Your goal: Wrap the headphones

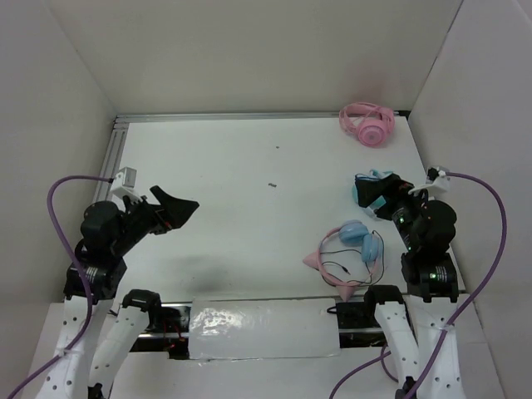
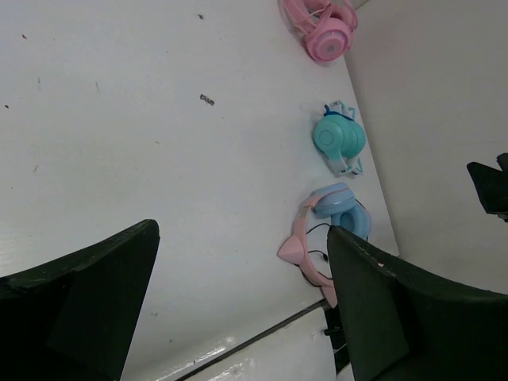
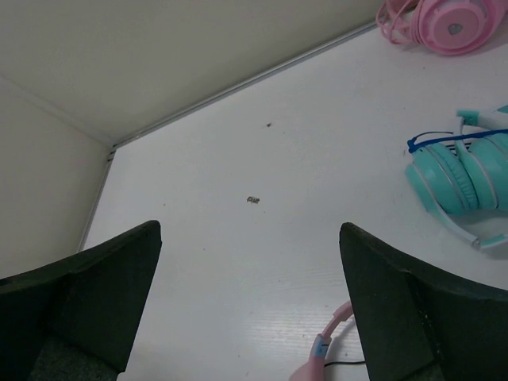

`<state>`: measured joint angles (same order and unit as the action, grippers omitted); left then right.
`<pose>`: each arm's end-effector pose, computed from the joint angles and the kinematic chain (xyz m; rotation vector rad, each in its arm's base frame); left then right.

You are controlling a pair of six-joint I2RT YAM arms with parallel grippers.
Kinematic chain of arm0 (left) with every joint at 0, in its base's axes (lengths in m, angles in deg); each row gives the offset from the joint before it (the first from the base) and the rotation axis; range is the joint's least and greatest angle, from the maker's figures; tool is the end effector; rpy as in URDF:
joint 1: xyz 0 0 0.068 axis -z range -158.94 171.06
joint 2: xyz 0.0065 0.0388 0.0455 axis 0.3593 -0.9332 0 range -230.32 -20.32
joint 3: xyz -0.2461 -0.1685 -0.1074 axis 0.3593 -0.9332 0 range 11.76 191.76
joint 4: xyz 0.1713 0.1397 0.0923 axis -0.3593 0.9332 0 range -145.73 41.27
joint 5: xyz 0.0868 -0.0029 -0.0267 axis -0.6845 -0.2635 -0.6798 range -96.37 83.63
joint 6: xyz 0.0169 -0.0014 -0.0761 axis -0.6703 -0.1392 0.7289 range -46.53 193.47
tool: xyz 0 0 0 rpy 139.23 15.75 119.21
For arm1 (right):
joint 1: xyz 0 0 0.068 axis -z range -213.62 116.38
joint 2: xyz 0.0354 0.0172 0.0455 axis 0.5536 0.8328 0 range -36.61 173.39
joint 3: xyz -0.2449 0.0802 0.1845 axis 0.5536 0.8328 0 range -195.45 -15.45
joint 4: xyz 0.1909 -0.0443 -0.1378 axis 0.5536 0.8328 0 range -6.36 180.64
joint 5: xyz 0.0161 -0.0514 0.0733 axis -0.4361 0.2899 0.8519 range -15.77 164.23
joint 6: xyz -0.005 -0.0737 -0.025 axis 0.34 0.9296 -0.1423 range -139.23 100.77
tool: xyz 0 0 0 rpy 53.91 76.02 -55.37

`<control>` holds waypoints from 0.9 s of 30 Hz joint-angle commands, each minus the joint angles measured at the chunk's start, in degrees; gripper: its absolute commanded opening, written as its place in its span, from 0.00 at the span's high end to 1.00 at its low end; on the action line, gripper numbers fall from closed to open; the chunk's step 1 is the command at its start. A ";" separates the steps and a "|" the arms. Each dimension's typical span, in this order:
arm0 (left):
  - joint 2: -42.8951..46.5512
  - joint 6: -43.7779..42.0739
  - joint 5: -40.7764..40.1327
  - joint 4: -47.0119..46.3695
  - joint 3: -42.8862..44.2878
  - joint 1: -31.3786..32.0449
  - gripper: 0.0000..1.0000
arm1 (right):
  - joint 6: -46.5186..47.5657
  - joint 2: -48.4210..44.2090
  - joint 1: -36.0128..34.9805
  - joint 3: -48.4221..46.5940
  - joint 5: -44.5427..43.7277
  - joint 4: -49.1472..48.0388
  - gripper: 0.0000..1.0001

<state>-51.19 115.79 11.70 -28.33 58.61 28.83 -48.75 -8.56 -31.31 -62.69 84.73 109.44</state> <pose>0.0818 -0.0320 0.3638 -0.3173 1.8247 -0.9007 0.0755 0.0092 0.3724 0.3332 1.6774 0.5093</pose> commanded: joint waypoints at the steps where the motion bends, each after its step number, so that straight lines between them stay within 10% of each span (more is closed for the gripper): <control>1: 2.74 2.84 1.09 -2.87 -0.70 0.23 0.01 | 1.13 -0.90 0.16 -0.48 -0.83 -2.25 0.00; 13: -1.72 -0.66 5.48 -0.94 2.27 0.14 0.01 | 0.51 -4.06 0.16 2.24 4.36 -5.50 0.00; 18: -12.35 -5.14 20.82 -7.87 2.19 1.10 0.01 | -1.68 1.72 0.15 0.23 -10.14 1.26 0.00; 20: -18.59 -5.93 20.09 -10.51 3.07 6.62 0.01 | -2.56 3.93 0.16 -2.05 -14.33 5.02 0.00; 27: -52.01 -8.48 -20.15 0.97 24.80 45.45 0.01 | -7.73 7.20 0.24 -3.39 -24.10 10.23 0.00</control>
<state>-92.96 110.66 6.34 -31.81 73.06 65.07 -53.10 0.12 -31.31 -64.22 68.14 116.74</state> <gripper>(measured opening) 0.993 0.994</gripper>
